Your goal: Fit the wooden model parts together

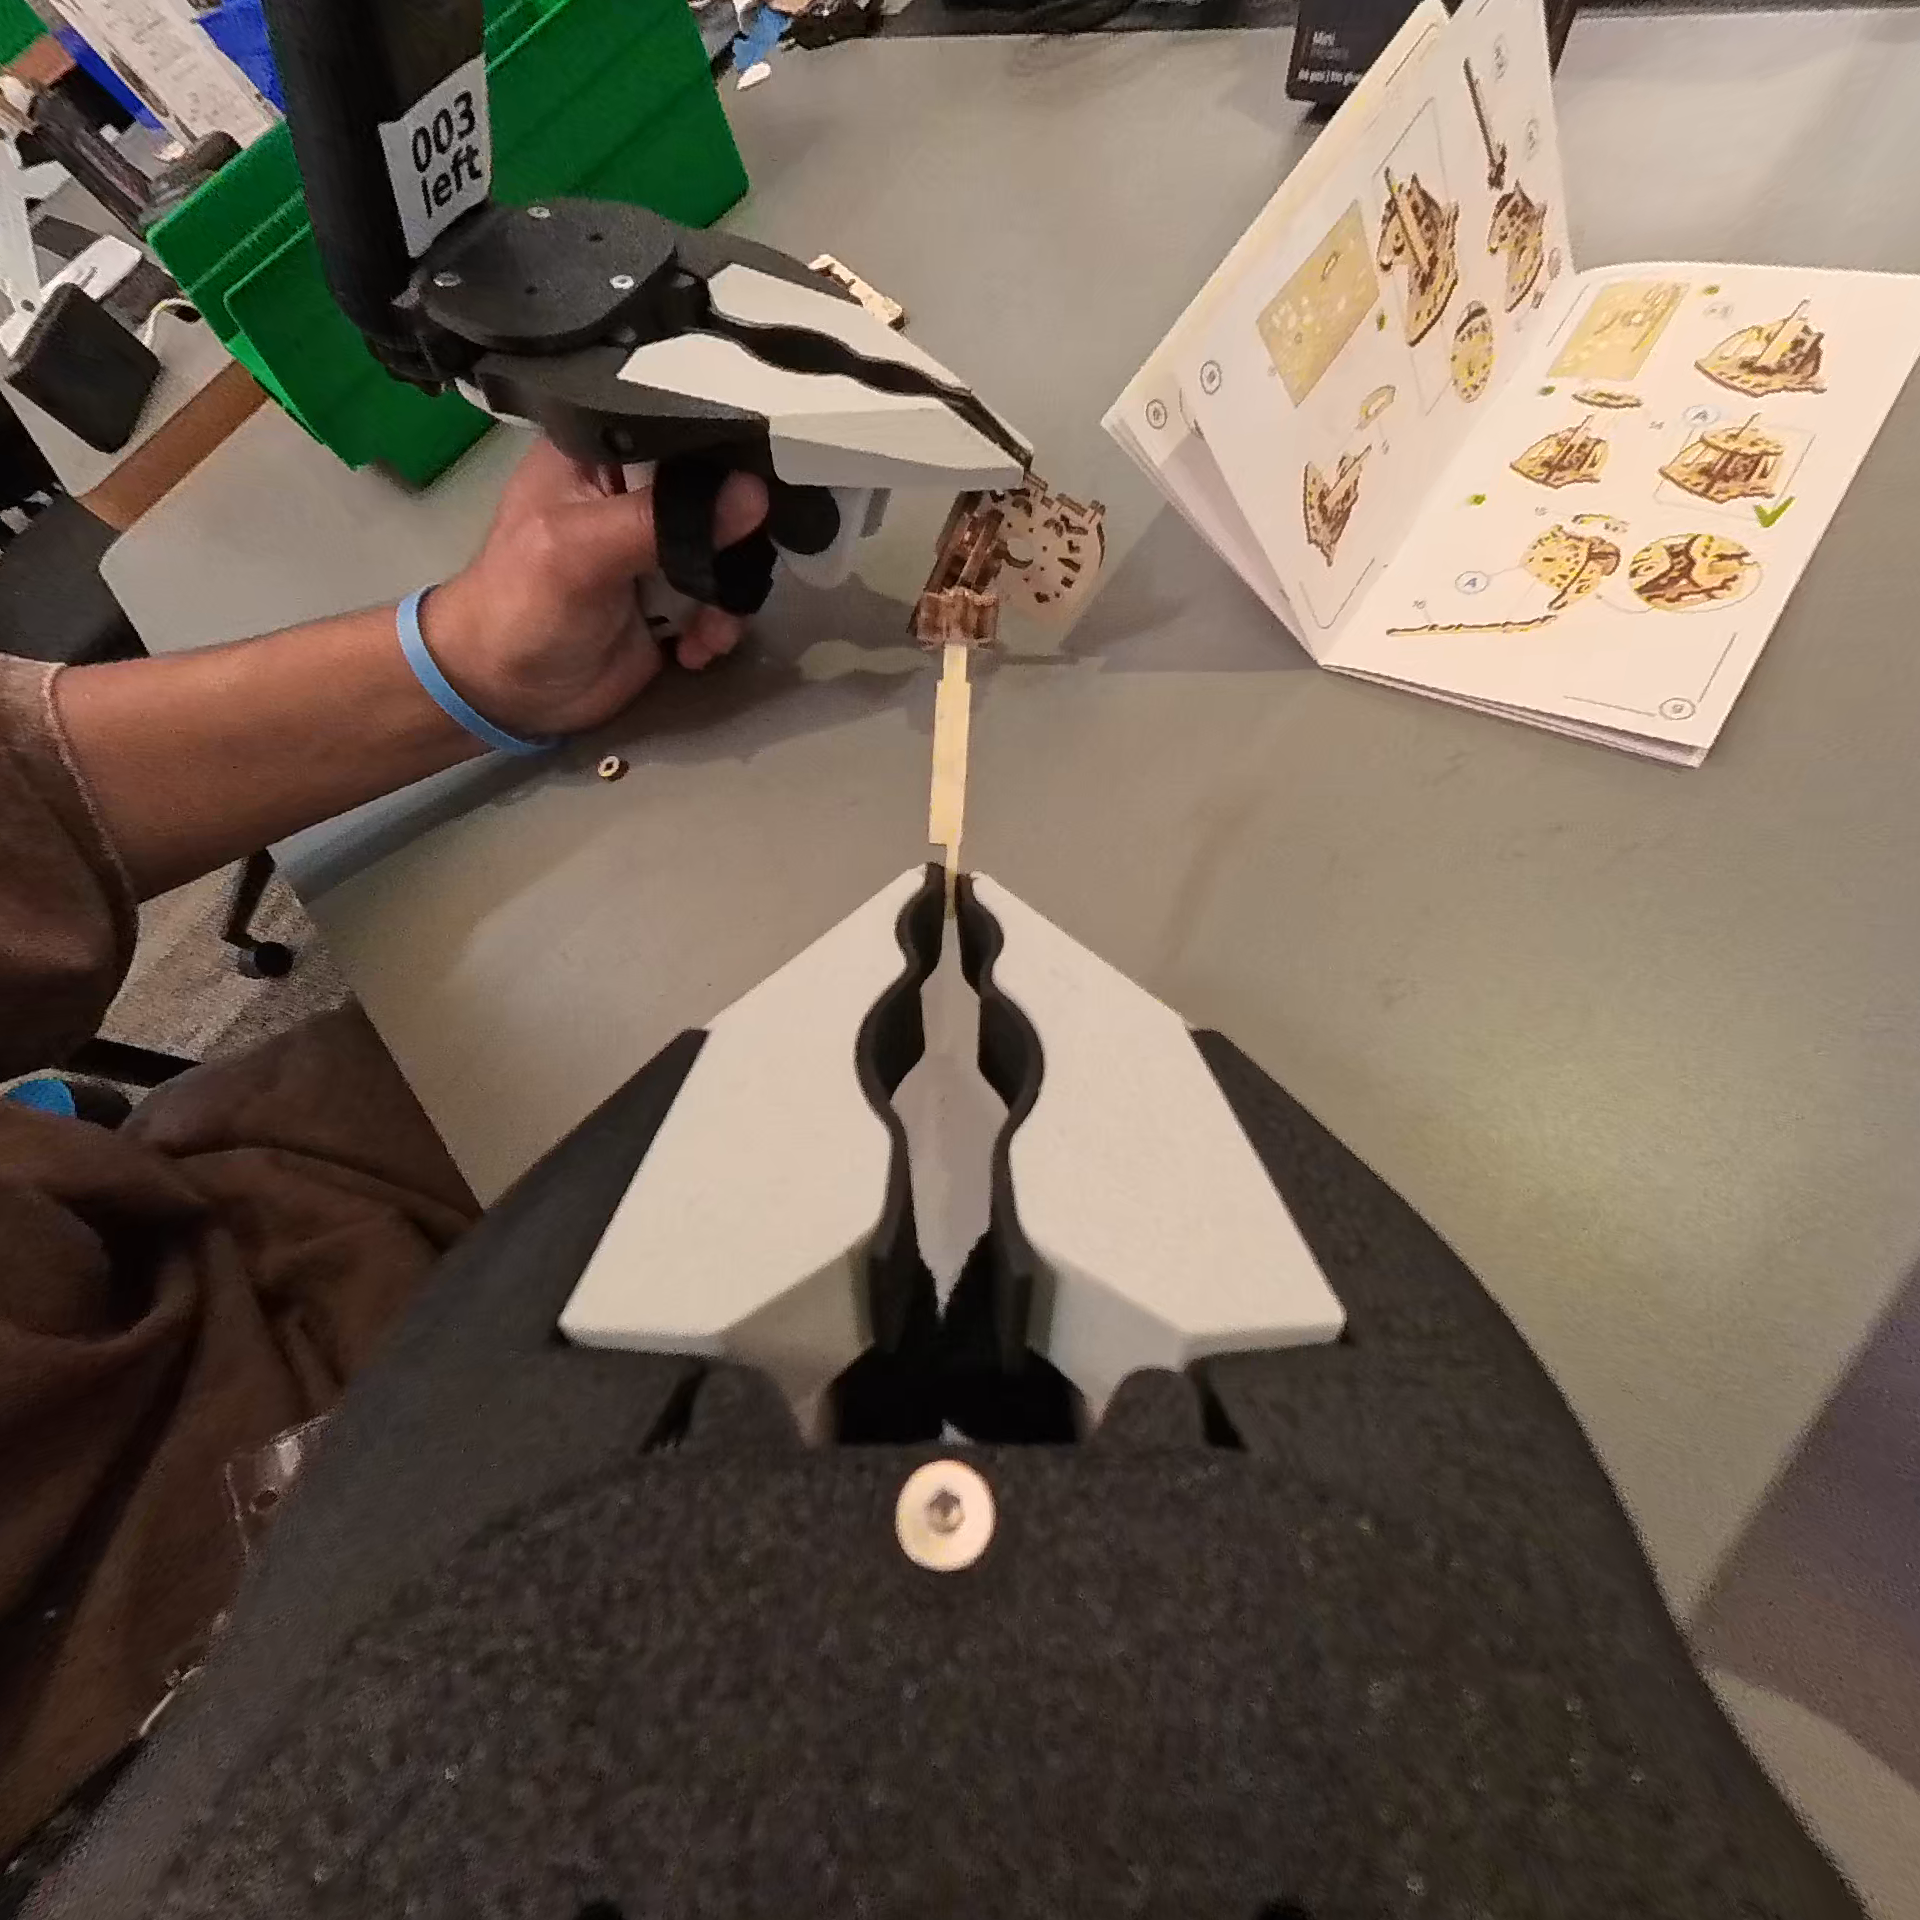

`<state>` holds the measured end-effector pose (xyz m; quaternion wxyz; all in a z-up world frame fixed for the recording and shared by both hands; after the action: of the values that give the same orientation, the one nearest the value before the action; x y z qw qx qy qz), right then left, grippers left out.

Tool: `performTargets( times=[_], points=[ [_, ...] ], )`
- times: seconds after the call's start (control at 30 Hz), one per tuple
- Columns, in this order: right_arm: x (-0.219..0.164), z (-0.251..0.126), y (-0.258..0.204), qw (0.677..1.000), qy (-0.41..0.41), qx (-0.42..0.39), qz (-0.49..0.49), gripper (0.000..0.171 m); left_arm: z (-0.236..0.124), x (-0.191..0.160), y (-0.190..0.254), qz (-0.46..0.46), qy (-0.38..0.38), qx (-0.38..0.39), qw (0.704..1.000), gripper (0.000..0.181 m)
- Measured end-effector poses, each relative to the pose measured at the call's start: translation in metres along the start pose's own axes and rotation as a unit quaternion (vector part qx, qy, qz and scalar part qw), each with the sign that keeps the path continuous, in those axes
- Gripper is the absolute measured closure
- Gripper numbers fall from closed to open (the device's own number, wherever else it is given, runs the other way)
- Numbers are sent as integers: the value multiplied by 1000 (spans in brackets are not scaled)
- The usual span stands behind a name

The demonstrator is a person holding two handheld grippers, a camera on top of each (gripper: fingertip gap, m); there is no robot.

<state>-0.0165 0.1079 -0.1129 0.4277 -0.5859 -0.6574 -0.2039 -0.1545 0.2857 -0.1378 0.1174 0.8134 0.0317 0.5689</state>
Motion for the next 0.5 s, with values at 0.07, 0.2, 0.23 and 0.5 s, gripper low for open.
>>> performTargets(
  times=[0.07,0.2,0.23,0.5],
  points=[
    [0,1,1,1000,-2,2,5,170,0,0,0,0,-1,0,1000,180],
    [-2,2,2,1000,-7,12,15,170,0,0,0,1,0,3,1000,180],
    [-2,3,1,1000,-11,18,18,170,0,0,0,3,3,3,1000,180],
    [0,4,-4,976,-12,147,159,169,-4,33,42,-2,88,-97,991,181]
  ],
)
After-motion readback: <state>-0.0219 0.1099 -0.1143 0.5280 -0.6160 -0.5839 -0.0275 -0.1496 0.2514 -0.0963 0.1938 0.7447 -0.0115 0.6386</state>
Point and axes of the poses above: each gripper's, where its closed fingertips meet, z out along the fingers, x out of its top, y = z × x across the jaws, the point moved 8 cm from there along -z, back along the fingers, and after that the axes turned 9 degrees about -x, right-handed, at the moved point
